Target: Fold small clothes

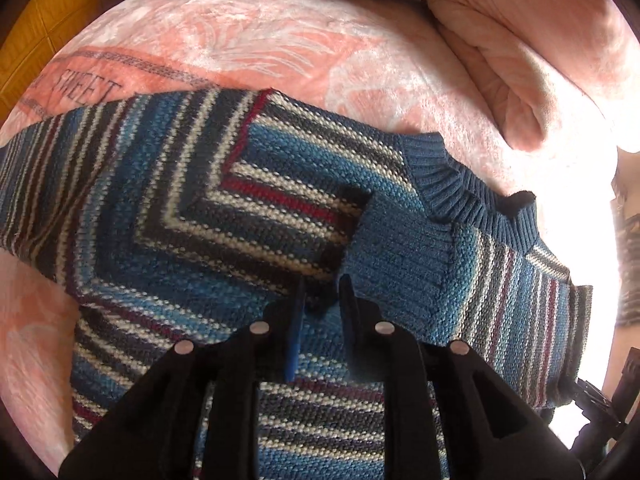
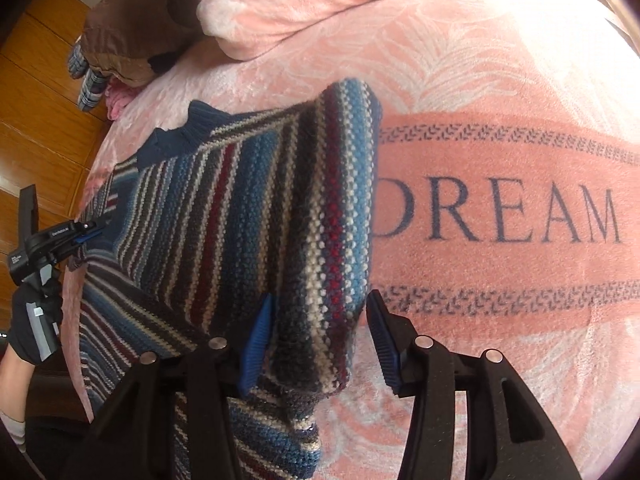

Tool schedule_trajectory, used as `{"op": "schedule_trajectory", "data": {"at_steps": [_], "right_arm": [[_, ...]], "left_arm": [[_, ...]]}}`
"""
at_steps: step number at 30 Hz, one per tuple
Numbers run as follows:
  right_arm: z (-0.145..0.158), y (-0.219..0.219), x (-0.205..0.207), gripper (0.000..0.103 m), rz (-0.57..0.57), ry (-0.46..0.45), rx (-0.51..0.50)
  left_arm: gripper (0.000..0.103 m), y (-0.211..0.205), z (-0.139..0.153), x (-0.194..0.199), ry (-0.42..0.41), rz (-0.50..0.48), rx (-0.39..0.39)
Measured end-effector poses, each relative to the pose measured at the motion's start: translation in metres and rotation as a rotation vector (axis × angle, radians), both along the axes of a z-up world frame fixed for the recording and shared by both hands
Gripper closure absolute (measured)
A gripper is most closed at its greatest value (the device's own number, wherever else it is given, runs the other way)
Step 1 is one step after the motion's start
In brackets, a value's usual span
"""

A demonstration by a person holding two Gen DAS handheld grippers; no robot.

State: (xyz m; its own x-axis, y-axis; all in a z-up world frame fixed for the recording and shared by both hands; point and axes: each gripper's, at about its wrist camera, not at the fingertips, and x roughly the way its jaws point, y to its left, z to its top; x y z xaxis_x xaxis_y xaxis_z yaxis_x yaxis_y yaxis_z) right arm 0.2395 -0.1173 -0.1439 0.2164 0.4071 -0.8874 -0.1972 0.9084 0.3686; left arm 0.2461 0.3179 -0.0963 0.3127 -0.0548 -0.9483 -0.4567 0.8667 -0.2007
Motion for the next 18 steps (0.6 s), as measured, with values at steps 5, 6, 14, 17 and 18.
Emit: {"op": "schedule_trajectory", "data": {"at_steps": [5,6,14,17,18], "right_arm": [[0.049,0.003,0.007,0.05,0.003,-0.118,0.045],[0.051,0.008,0.008,0.05,0.016,-0.105,0.092],[0.0,0.052,0.009,0.051,0.068,0.041,0.008],[-0.016,0.053,0.004,0.051,0.079,0.02,-0.013],[-0.017,0.055,0.003,0.051,0.082,0.009,-0.021]], "left_arm": [[0.065,-0.017,0.026,-0.004,-0.083,-0.085,0.006],[0.065,-0.026,0.024,-0.002,-0.08,-0.115,-0.004],[0.065,-0.071,-0.026,0.011,0.035,-0.219,0.012],[0.063,-0.072,-0.035,0.01,0.017,-0.232,0.031],[0.063,-0.074,-0.035,0.009,0.014,-0.241,0.042]]}}
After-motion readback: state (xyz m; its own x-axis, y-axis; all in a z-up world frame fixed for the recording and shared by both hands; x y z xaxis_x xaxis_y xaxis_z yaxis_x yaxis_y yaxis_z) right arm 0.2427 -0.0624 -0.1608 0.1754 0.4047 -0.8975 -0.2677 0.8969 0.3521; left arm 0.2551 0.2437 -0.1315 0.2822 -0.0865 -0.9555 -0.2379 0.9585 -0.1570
